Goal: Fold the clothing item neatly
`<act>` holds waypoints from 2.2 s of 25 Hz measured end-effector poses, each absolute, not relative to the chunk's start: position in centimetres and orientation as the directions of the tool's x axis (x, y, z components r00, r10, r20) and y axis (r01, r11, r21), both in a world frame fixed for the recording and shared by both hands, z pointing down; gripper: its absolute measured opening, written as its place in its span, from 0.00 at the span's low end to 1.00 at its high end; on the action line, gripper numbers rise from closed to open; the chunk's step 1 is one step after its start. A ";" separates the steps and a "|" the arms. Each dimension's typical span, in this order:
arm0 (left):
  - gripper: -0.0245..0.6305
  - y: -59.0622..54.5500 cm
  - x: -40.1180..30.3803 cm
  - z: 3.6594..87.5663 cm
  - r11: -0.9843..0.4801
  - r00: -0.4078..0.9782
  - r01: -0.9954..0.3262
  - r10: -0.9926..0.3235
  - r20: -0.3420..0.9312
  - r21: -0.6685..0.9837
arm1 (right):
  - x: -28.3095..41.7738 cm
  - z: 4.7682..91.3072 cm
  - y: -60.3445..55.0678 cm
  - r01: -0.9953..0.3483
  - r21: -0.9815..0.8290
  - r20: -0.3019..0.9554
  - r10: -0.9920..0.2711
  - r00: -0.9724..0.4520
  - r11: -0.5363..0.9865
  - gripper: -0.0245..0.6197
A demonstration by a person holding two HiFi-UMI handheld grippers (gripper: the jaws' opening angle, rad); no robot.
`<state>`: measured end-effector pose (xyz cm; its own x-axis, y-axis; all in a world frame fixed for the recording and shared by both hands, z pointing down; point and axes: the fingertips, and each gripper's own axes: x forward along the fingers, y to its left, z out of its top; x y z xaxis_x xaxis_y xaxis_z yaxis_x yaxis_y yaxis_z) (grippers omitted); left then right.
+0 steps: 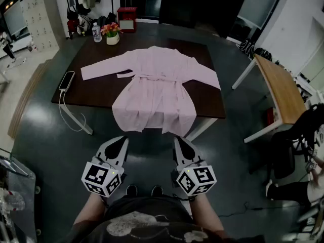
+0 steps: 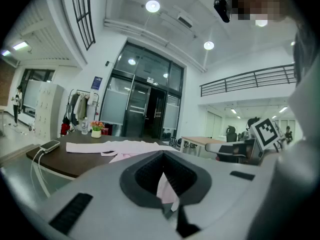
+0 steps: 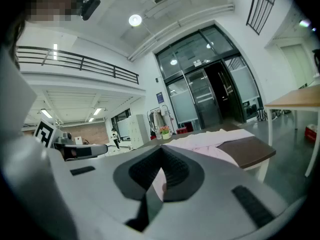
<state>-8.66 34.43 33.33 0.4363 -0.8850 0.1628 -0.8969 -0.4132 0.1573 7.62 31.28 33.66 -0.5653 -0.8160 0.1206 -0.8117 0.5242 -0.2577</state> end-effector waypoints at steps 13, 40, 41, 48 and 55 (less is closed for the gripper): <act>0.05 33.7 -5.5 34.5 -0.373 0.400 -0.913 -0.897 0.187 0.162 | 12.0 35.0 30.3 -0.813 -0.282 0.123 -0.821 -0.557 0.509 0.02; 0.05 17.6 -23.1 37.2 -0.335 0.372 -0.921 -0.907 0.196 0.199 | -3.8 36.7 14.2 -0.795 -0.360 0.086 -0.832 -0.549 0.488 0.02; 0.05 16.7 -24.1 37.2 -0.342 0.379 -0.919 -0.904 0.198 0.199 | -5.1 36.6 13.3 -0.801 -0.349 0.090 -0.834 -0.545 0.486 0.02; 0.05 12.1 -29.8 38.0 -0.369 0.414 -0.905 -0.879 0.235 0.213 | -11.4 36.6 9.6 -0.828 -0.316 0.131 -0.843 -0.522 0.464 0.02; 0.05 8.1 -29.5 38.6 -0.381 0.430 -0.897 -0.868 0.247 0.224 | -11.5 37.6 6.5 -0.837 -0.320 0.166 -0.844 -0.510 0.443 0.02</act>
<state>-29.54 8.11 38.63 0.4301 -0.8684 0.2467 -0.8971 -0.3805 0.2244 -11.48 6.53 37.55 -0.5100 -0.8441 0.1657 -0.8373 0.4430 -0.3203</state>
